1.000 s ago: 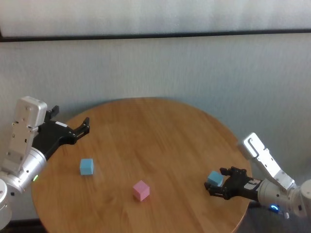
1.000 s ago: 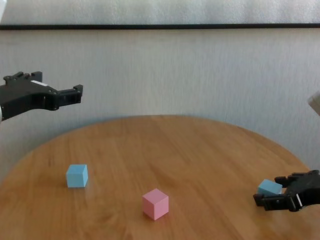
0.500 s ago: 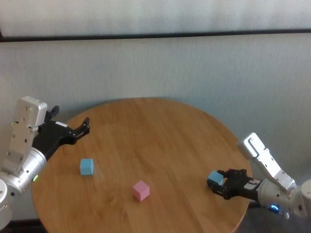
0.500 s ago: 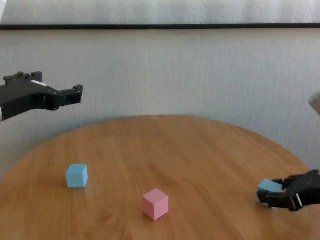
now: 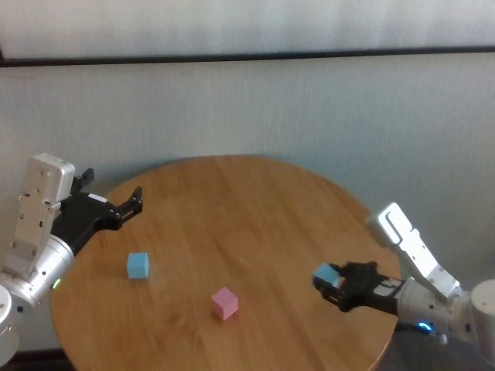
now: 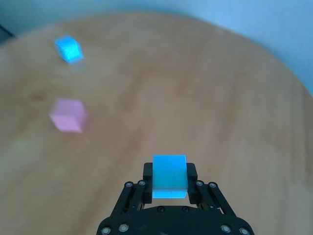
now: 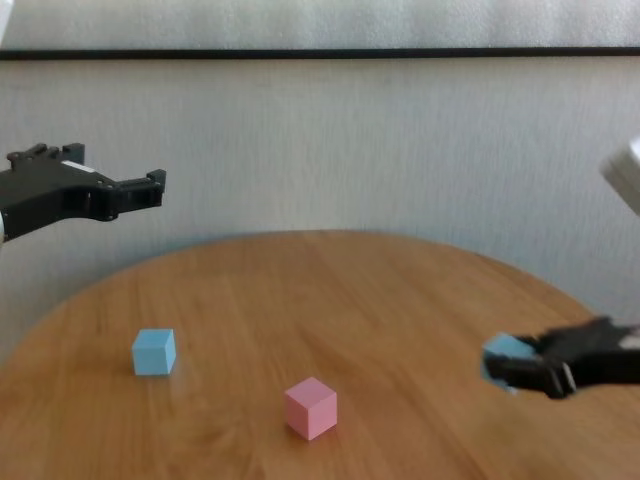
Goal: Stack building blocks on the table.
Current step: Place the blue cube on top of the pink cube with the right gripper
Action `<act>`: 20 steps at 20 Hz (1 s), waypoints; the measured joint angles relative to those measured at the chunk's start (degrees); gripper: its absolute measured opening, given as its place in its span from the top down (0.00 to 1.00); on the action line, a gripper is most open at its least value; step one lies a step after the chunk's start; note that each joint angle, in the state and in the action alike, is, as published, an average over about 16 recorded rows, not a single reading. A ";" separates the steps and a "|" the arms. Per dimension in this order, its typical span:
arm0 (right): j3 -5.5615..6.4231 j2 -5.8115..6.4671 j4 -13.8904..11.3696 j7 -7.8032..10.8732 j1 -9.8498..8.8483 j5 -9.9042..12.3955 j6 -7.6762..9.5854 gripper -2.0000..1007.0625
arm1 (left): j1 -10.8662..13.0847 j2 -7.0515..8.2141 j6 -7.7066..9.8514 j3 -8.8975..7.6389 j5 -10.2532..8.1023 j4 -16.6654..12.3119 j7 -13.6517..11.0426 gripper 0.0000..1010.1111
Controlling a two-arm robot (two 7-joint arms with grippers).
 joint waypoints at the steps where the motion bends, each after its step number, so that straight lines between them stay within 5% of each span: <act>1: -0.18 -0.19 -0.88 0.14 -0.07 -0.06 0.18 0.63 | 0.00 0.00 0.00 0.00 0.00 0.00 0.00 0.01; 10: -4.04 -2.87 -6.54 1.41 0.75 -1.87 2.19 0.63 | 0.00 0.00 0.00 0.00 0.00 0.00 0.00 0.01; 20: -7.67 -6.96 -5.51 0.51 2.85 -4.59 6.34 0.63 | 0.00 0.00 0.00 0.00 0.00 0.00 0.00 0.01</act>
